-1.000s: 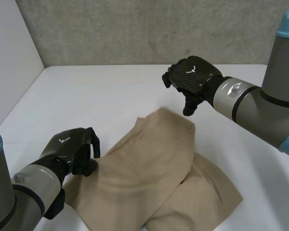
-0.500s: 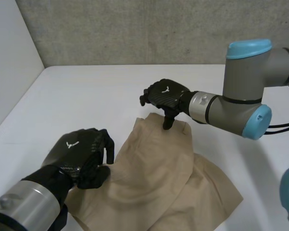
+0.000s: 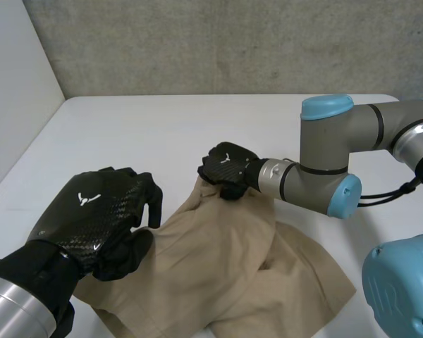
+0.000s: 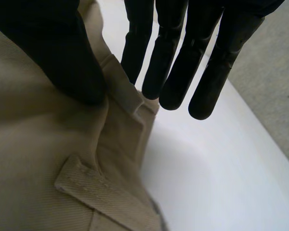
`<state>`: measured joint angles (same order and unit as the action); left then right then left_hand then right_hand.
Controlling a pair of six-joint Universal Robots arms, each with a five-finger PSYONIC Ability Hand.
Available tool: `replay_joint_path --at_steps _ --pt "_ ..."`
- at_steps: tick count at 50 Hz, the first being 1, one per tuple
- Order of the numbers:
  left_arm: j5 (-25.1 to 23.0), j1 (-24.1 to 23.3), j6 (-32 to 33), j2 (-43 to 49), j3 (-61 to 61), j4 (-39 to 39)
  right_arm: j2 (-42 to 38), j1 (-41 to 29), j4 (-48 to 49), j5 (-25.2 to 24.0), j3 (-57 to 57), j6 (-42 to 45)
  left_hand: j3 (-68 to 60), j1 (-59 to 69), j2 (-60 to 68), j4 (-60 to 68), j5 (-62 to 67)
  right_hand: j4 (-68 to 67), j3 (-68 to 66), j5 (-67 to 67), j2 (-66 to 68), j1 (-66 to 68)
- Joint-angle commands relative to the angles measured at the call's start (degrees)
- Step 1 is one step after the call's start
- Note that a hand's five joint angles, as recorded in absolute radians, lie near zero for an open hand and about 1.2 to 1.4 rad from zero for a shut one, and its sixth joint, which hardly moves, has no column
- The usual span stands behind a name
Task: Fold the shorts.
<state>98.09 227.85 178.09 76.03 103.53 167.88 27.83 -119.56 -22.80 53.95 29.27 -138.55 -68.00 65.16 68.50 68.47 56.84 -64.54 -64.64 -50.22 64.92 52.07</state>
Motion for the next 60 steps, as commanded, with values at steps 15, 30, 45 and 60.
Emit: replay_joint_path --at_steps 15,30,45,60 --pt "0.16 12.18 16.4 17.39 -36.96 20.62 27.24 3.36 37.28 29.88 -0.4 -23.07 -12.0 14.84 11.5 11.53 13.16 -15.46 -15.36 -19.78 15.08 27.93" --pt "0.08 11.04 18.17 14.07 -25.94 31.37 49.68 7.15 43.37 28.75 36.09 -23.08 -12.0 14.84 11.5 11.53 13.16 -15.46 -15.36 -19.78 15.08 27.93" --pt "-0.01 9.64 17.46 16.51 9.04 30.85 52.68 8.64 41.7 16.45 74.96 -16.49 -12.0 14.84 11.5 11.53 13.16 -15.46 -15.36 -19.78 15.08 27.93" --pt "0.17 7.52 17.37 14.33 9.67 26.18 49.34 9.26 30.71 16.27 77.43 -23.92 -12.0 14.84 11.5 11.53 13.16 14.51 14.61 10.19 -14.89 -2.04"
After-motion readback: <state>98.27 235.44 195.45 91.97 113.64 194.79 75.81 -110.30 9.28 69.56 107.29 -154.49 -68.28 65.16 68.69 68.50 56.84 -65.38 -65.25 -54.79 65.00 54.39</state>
